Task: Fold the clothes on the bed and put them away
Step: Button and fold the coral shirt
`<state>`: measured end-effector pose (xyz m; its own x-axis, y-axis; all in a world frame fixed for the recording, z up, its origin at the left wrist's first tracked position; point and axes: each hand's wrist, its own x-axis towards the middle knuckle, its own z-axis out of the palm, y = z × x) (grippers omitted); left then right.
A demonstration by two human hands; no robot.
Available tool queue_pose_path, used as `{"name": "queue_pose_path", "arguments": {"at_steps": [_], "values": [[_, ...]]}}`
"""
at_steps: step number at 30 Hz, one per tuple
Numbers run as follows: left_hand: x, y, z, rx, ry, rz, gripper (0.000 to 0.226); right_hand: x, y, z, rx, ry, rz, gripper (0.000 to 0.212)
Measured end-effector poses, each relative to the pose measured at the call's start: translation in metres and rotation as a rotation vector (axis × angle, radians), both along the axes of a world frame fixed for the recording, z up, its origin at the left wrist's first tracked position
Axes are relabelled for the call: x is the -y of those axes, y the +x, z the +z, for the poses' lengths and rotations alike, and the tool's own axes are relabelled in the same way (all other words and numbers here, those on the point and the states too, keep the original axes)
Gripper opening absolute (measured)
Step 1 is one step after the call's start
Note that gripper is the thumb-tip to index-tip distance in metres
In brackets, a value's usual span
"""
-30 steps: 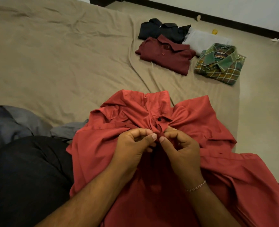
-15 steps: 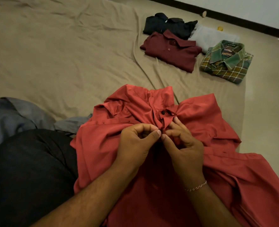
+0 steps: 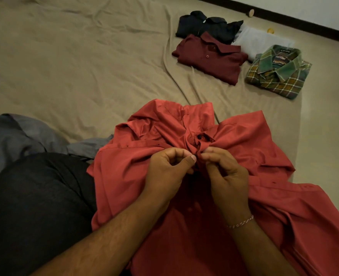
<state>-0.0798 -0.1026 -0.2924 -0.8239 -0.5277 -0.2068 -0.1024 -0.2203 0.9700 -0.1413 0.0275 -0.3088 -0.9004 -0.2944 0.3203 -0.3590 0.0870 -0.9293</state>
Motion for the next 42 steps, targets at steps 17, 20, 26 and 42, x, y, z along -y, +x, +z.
{"name": "queue_pose_path", "arguments": {"at_steps": [17, 20, 26, 42], "values": [[-0.001, -0.001, -0.004, 0.052, -0.018, -0.014, 0.014, -0.007, -0.01, -0.003, 0.198, 0.006, 0.159, 0.025], [-0.001, -0.001, -0.004, 0.042, -0.017, -0.021, 0.015, -0.008, -0.01, -0.003, 0.201, 0.018, 0.163, 0.024], [-0.001, -0.001, -0.003, 0.05, -0.008, 0.005, 0.018, -0.007, -0.007, -0.007, 0.016, 0.194, 0.079, 0.022], [-0.005, 0.0, -0.011, 0.041, -0.15, -0.022, 0.02, 0.002, 0.001, -0.007, -0.084, 0.205, -0.085, 0.02]]}}
